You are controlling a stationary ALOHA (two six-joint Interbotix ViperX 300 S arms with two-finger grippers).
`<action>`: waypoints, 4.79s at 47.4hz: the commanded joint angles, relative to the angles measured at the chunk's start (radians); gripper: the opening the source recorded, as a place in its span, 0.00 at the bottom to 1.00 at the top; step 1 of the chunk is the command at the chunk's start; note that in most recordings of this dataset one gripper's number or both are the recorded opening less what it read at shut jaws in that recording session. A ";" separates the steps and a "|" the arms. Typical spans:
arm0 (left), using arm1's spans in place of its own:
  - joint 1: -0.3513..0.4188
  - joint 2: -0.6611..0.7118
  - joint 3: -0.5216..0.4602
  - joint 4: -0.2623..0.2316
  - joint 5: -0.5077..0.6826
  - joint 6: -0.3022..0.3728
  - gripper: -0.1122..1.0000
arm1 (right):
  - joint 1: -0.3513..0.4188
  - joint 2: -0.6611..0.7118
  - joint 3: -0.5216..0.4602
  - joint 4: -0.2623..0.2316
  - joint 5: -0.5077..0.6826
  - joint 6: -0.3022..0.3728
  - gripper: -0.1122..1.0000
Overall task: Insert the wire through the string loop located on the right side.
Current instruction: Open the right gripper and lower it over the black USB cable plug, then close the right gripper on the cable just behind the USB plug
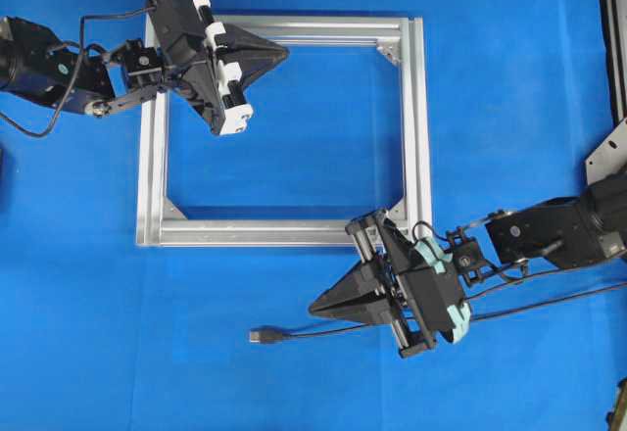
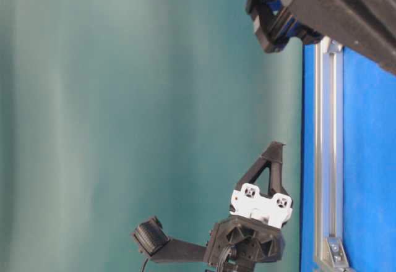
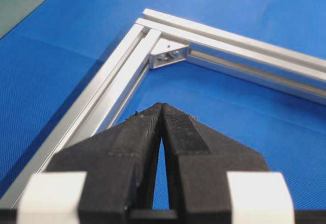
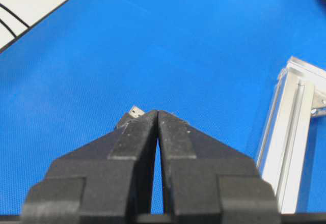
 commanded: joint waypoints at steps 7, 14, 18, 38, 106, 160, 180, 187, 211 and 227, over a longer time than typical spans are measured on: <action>-0.006 -0.048 -0.006 0.021 0.005 0.005 0.10 | 0.023 -0.078 -0.012 0.000 -0.003 0.012 0.05; -0.006 -0.051 0.002 0.021 0.005 0.005 0.10 | 0.026 -0.095 0.002 -0.002 -0.002 0.044 0.05; -0.006 -0.051 0.002 0.021 0.005 0.003 0.10 | 0.029 -0.100 0.011 -0.002 -0.002 0.069 0.05; -0.006 -0.051 -0.002 0.023 0.005 0.008 0.10 | 0.044 -0.101 0.006 0.041 -0.002 0.104 0.67; 0.003 -0.051 0.003 0.026 0.017 0.009 0.10 | 0.115 0.172 -0.112 0.327 0.115 0.098 0.53; 0.003 -0.055 0.020 0.026 0.017 0.005 0.10 | 0.106 -0.035 -0.112 0.327 0.278 0.052 0.08; 0.003 -0.055 0.020 0.025 0.017 0.000 0.10 | 0.101 -0.040 -0.115 0.328 0.301 0.040 0.08; 0.002 -0.055 0.020 0.026 0.017 -0.002 0.10 | 0.098 -0.040 -0.112 0.328 0.301 0.040 0.08; 0.002 -0.055 0.020 0.026 0.017 -0.002 0.10 | 0.094 -0.040 -0.114 0.327 0.301 0.040 0.08; 0.002 -0.055 0.021 0.026 0.017 -0.002 0.10 | 0.092 -0.040 -0.115 0.327 0.299 0.038 0.08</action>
